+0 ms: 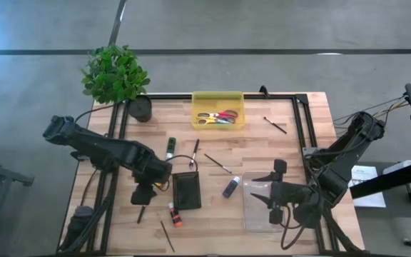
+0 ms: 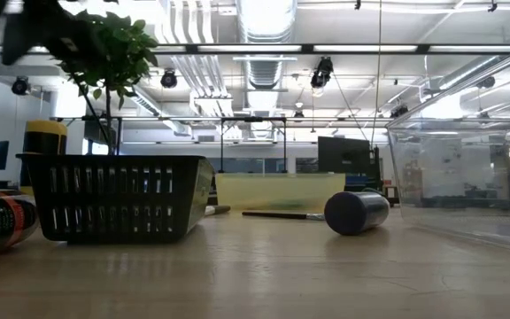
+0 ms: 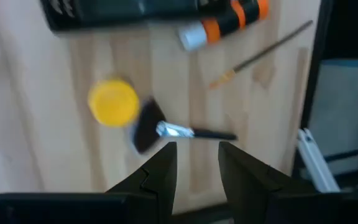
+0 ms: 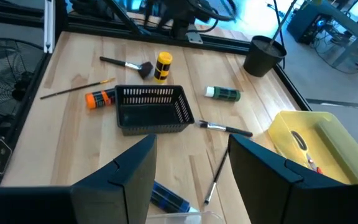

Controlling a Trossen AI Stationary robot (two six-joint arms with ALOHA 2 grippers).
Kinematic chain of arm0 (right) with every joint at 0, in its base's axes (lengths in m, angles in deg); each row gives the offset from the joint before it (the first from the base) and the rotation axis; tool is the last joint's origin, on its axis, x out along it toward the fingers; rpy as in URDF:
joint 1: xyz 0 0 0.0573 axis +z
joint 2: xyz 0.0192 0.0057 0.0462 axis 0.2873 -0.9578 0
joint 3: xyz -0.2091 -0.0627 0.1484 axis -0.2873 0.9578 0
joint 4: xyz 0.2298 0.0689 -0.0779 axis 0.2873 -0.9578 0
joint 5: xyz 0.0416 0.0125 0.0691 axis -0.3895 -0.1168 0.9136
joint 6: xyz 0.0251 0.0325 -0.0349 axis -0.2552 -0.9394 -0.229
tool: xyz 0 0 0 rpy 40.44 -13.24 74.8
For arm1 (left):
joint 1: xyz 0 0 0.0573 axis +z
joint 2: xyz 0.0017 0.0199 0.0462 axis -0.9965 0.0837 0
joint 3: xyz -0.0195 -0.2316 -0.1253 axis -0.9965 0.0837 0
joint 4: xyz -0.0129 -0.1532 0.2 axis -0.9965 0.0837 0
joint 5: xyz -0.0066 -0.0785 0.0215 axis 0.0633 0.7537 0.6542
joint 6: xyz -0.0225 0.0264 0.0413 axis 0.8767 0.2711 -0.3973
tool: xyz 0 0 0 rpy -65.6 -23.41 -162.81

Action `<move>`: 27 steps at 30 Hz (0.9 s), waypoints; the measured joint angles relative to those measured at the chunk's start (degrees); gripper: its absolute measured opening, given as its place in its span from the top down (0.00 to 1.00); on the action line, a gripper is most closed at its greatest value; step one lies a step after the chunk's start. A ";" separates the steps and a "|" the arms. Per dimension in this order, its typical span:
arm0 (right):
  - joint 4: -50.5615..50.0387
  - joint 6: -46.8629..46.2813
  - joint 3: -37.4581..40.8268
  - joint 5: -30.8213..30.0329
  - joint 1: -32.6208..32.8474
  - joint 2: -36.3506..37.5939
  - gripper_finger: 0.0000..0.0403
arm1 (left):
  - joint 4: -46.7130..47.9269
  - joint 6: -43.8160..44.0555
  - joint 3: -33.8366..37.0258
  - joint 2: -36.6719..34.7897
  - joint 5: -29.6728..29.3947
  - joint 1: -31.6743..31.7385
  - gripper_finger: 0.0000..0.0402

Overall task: Pick & Place Paint Supplies
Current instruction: Put the highlighter brush into the transparent bin

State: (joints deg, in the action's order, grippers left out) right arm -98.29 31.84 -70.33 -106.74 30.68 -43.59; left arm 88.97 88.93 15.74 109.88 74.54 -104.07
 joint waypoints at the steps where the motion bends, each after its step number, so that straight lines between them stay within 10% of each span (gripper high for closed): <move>1: 0.00 -0.25 0.26 0.02 0.00 0.00 0.51 | 0.47 1.79 0.04 0.00 0.72 -0.87 0.68; 12: 1.34 -0.81 1.79 0.07 0.02 0.00 0.51 | -0.44 28.65 8.89 -0.02 3.35 -10.30 0.68; 27: 3.19 -0.77 1.22 2.01 0.13 0.04 0.51 | -8.13 41.13 19.66 -0.07 -1.93 -13.21 0.68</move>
State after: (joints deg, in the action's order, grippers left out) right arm -95.10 31.07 -69.11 -104.73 30.81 -43.55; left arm 80.84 130.06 35.41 109.81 72.60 -117.28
